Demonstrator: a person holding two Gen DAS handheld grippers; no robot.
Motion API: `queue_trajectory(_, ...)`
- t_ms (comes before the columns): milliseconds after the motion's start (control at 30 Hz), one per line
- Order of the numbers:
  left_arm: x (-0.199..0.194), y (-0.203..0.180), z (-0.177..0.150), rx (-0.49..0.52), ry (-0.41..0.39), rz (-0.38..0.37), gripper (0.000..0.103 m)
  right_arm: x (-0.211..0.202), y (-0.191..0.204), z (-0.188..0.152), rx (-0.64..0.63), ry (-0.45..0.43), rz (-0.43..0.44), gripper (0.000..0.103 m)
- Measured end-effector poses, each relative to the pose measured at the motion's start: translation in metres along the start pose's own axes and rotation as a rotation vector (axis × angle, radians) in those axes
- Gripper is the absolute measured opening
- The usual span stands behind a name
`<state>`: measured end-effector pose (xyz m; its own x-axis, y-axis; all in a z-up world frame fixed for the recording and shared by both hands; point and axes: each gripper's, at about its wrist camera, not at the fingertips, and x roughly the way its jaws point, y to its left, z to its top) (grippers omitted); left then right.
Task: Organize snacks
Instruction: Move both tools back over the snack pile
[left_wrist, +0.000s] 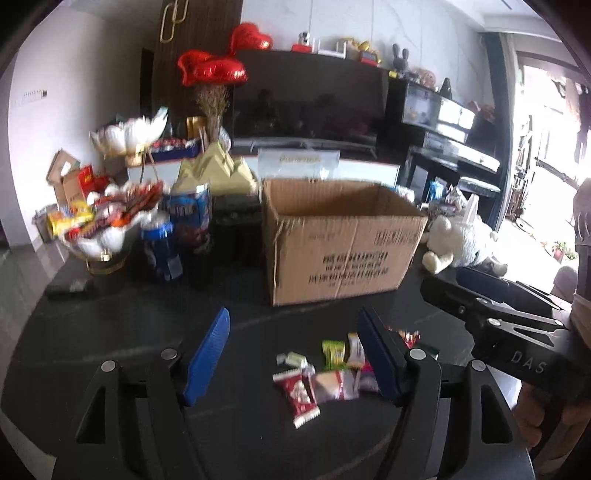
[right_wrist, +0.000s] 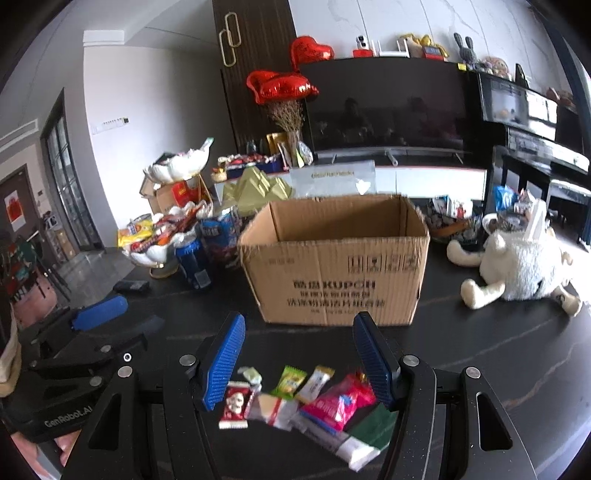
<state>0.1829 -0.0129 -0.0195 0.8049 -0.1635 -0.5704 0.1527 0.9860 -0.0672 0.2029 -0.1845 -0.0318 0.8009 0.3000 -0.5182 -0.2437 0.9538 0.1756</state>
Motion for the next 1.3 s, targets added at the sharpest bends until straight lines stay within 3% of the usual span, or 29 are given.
queue_trajectory(200, 0.012, -0.003, -0.022, 0.015, 0.053, 0.011, 0.073, 0.013, -0.008, -0.028, 0.024, 0.083, -0.009, 0.062)
queue_trajectory(367, 0.027, -0.004, -0.042, 0.014, 0.112, 0.009, 0.073, 0.032, -0.014, -0.05, 0.024, 0.202, 0.011, 0.062)
queue_trajectory(767, 0.06, -0.005, -0.066, -0.013, 0.215, -0.022, 0.073, 0.068, -0.025, -0.081, 0.004, 0.358, 0.009, 0.062)
queue_trajectory(1200, 0.086, -0.001, -0.083, -0.023, 0.273, -0.021, 0.069, 0.083, -0.026, -0.092, -0.053, 0.408, -0.034, 0.061)
queue_trajectory(1300, 0.091, 0.0, -0.084, -0.025, 0.275, -0.016, 0.068, 0.085, -0.025, -0.094, -0.055, 0.424, -0.026, 0.057)
